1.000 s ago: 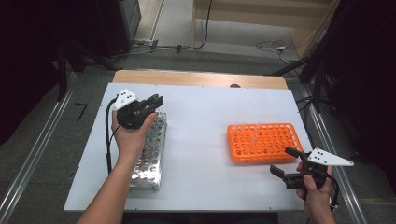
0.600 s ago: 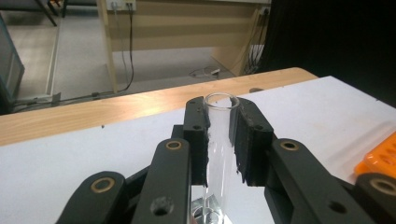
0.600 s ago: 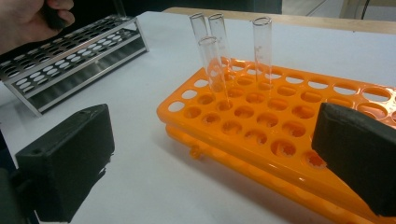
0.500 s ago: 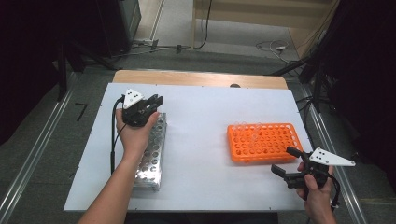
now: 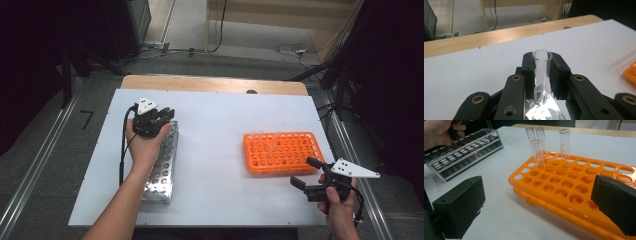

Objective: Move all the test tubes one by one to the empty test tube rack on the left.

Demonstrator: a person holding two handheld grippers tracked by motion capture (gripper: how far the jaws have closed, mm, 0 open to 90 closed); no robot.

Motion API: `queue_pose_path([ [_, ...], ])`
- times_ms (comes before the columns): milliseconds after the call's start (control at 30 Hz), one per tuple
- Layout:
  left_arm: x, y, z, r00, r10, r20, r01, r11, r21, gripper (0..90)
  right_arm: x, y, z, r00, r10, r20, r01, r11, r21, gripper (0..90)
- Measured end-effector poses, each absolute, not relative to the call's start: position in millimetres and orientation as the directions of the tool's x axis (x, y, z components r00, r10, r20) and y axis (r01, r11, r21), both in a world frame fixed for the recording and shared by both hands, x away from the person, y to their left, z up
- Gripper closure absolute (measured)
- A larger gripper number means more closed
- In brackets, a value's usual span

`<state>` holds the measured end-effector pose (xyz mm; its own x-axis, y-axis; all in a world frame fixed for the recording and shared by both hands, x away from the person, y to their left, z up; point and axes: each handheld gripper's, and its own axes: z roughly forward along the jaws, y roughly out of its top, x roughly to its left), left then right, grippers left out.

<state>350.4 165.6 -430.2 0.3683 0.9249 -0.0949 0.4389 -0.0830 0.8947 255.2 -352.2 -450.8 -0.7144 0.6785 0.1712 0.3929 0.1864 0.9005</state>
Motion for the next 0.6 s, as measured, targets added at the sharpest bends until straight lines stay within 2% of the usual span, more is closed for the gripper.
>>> queue_pose_path([
  [367, 355.2, 164.5, -433.2, 0.374, 0.921, -0.112, 0.513, -0.105, 0.852, 73.3, 256.3, -352.4, -451.9, -0.713, 0.678, 0.178, 0.397, 0.181, 0.900, 0.0],
  [467, 355.3, 165.3, -432.0, 0.372, 0.919, -0.129, 0.516, -0.090, 0.852, 67.5, 256.6, -352.3, -452.2, -0.714, 0.677, 0.179, 0.399, 0.183, 0.899, 0.0],
  [600, 352.3, 169.3, -428.2, 0.379, 0.911, -0.163, 0.496, -0.052, 0.867, 53.9, 257.5, -352.2, -452.8, -0.716, 0.675, 0.176, 0.396, 0.186, 0.899, 0.0],
])
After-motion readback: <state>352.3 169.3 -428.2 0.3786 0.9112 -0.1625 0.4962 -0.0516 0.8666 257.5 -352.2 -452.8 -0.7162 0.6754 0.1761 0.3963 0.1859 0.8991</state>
